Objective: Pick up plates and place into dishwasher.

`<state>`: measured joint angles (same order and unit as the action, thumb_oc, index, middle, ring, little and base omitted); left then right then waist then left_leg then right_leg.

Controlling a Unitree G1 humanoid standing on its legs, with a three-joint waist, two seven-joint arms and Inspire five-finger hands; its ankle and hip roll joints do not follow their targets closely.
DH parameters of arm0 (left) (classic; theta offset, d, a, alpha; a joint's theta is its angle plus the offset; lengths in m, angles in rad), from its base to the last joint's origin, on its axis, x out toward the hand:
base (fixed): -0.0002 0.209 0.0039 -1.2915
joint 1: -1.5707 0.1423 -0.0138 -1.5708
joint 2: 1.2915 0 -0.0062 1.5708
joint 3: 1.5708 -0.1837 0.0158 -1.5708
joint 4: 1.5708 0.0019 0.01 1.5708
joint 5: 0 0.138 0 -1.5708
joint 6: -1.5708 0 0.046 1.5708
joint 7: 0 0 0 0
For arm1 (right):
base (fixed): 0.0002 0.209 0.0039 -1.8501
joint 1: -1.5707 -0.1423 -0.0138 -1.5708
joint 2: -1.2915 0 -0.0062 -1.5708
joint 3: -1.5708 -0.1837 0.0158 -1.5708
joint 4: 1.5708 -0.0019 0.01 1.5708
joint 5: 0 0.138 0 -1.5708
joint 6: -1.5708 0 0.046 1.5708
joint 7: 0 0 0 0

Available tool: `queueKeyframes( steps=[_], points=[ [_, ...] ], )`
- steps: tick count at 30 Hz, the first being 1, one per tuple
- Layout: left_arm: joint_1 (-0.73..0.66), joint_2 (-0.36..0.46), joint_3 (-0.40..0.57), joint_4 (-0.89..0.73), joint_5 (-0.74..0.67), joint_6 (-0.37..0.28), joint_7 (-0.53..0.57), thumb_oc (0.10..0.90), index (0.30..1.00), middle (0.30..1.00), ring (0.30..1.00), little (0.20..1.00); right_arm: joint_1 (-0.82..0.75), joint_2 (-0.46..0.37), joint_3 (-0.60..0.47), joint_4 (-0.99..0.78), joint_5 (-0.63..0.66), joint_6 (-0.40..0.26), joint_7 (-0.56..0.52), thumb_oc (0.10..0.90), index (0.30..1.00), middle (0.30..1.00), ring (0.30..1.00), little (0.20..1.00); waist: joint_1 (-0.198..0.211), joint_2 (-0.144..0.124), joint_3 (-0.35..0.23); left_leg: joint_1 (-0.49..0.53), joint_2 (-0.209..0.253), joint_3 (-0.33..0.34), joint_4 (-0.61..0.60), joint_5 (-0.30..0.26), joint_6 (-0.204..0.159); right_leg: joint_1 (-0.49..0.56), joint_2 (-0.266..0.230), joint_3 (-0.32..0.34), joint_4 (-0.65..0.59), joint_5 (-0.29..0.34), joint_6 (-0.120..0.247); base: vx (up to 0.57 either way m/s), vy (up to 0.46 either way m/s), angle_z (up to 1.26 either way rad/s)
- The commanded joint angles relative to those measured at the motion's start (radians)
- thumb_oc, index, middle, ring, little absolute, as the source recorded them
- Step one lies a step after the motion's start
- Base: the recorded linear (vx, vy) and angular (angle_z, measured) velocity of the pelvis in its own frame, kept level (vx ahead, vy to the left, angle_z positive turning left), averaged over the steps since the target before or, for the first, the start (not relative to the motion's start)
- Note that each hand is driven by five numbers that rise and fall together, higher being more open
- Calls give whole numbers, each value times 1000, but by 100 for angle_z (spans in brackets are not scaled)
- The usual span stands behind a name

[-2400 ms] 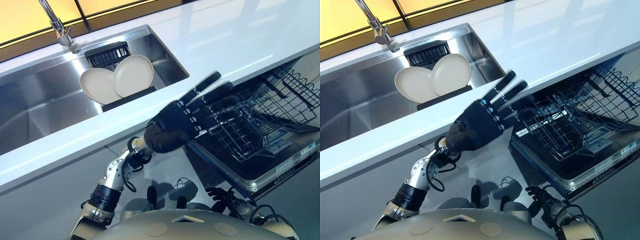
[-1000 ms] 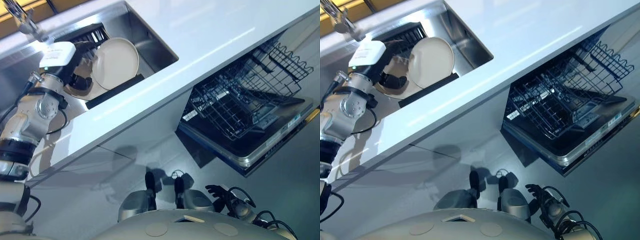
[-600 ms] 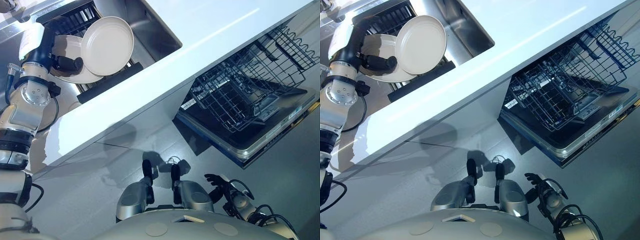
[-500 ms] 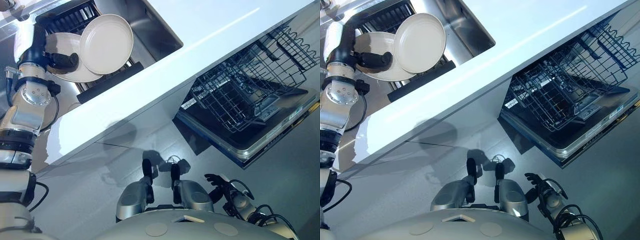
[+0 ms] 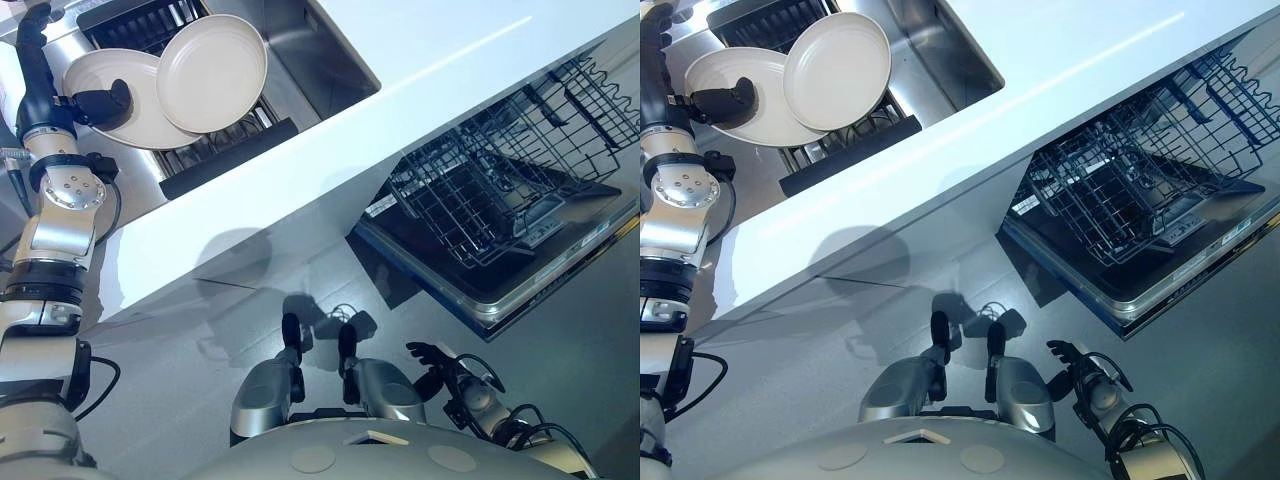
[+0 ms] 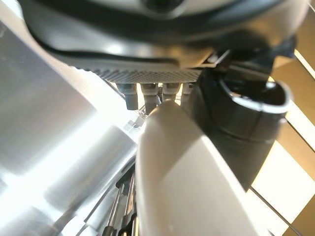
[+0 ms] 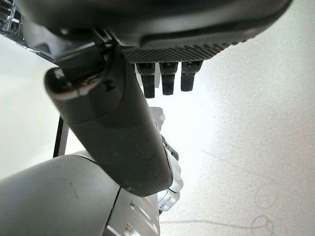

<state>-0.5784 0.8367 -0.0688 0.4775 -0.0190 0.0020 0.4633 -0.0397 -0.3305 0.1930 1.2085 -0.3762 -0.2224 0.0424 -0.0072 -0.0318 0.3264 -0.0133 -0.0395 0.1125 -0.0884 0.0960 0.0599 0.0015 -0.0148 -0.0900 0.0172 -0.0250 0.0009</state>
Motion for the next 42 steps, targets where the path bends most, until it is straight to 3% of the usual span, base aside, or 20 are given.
queueKeyframes(
  steps=[1,10,28,42],
  points=[
    [-86,76,97,-30,27,-49,23,800,900,900,900,900,69,-31,11,-3,-2,-20,-15,800,900,900,900,900,-1,20,-65,-42,-54,-35,163,-156,42,-149,-28,23,149,3,119,-13,-17,4],
    [-102,108,86,-25,30,-79,6,800,900,900,900,900,68,-34,7,-9,1,-36,-14,800,900,900,900,900,2,13,-61,-52,-52,-37,170,-157,41,-144,-20,21,141,-6,119,-17,-16,2],
    [-56,148,97,-45,74,-133,-34,800,900,900,900,900,82,-42,-20,-4,-42,-24,-5,800,900,900,900,900,0,49,-104,1,-69,-52,146,-164,37,-104,-26,8,127,-27,118,8,5,0],
    [-72,189,101,-129,184,-217,131,800,900,900,900,900,85,-32,-19,13,-64,-14,4,800,900,900,900,900,-5,64,-145,36,-74,-56,119,-166,30,-74,-22,4,102,-41,106,5,-15,0]
  ],
)
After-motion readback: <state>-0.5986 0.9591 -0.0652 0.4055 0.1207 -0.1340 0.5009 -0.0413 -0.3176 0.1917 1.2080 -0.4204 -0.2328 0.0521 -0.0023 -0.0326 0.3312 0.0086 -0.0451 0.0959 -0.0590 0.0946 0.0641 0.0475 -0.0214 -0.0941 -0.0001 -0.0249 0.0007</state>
